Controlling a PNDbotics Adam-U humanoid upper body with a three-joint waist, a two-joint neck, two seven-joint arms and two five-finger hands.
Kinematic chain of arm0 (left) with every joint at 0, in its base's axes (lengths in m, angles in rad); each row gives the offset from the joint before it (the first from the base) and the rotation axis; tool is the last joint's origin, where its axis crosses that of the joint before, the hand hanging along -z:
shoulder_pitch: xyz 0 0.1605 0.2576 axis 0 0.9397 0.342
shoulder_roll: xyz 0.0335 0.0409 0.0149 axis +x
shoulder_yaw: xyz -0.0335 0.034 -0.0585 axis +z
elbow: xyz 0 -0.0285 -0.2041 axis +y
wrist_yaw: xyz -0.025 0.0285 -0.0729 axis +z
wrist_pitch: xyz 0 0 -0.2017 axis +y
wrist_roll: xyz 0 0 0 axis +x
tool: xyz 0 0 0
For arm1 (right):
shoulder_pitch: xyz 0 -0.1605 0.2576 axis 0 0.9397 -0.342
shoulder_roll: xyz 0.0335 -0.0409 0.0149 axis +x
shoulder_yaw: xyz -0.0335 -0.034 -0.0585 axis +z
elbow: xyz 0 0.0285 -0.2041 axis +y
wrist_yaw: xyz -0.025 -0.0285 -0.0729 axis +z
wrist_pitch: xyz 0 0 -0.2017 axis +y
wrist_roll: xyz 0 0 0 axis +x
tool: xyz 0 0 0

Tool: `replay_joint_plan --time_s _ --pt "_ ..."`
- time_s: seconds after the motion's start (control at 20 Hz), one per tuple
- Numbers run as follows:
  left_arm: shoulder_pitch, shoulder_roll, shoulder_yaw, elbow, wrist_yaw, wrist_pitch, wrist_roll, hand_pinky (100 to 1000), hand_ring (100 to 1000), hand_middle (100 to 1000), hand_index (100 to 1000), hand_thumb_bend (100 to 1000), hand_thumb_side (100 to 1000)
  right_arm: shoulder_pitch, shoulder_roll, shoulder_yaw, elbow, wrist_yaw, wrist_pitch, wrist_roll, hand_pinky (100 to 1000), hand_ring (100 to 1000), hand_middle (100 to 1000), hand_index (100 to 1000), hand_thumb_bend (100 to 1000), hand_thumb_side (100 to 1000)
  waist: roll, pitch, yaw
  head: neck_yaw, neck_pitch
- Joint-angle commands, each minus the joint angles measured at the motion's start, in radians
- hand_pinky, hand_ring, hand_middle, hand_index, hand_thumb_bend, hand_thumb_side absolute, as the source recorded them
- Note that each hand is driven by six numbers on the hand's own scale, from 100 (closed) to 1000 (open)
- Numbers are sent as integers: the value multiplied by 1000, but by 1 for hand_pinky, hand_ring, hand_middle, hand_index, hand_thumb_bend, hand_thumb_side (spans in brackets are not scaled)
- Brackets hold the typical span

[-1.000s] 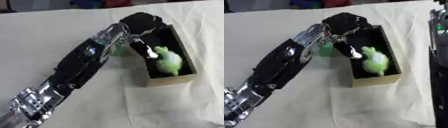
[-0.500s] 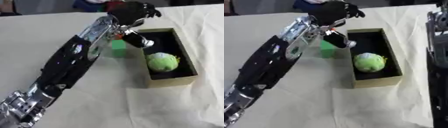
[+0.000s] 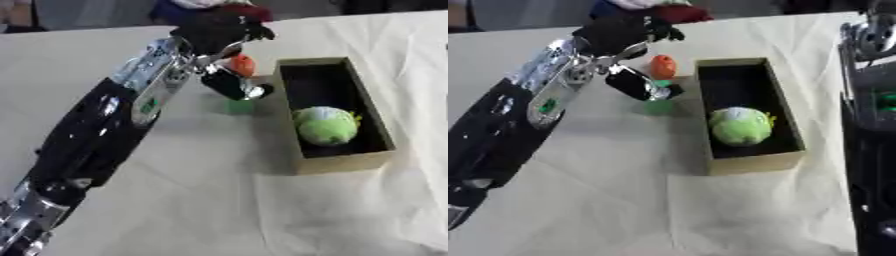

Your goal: Pick up objects on the table and place them in the box.

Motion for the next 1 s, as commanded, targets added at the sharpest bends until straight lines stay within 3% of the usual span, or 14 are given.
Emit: replay_joint_plan --time_s 0.05,0.35,0.8,1.0 --pt "-9 22 19 26 -3 1 -27 718 763 766 916 490 680 -11 -21 -10 -17 1 1 -3 840 781 686 790 100 1000 -3 -21 2 -2 0" --pt "-9 3 35 143 -35 3 -38 722 767 769 919 492 691 -11 -23 -16 -18 -7 6 -4 840 781 685 790 100 1000 -9 -11 -3 10 -7" --pt "-36 -24 73 269 -148 -19 29 756 809 804 930 547 661 -35 -28 -25 -9 -23 9 -5 841 781 683 790 100 1000 -24 27 -19 26 -36" --pt "-46 -38 90 308 -160 -22 40 749 797 793 926 508 685 -45 -33 -30 -5 -30 9 -7 841 781 683 789 100 1000 -27 44 -22 34 -52"
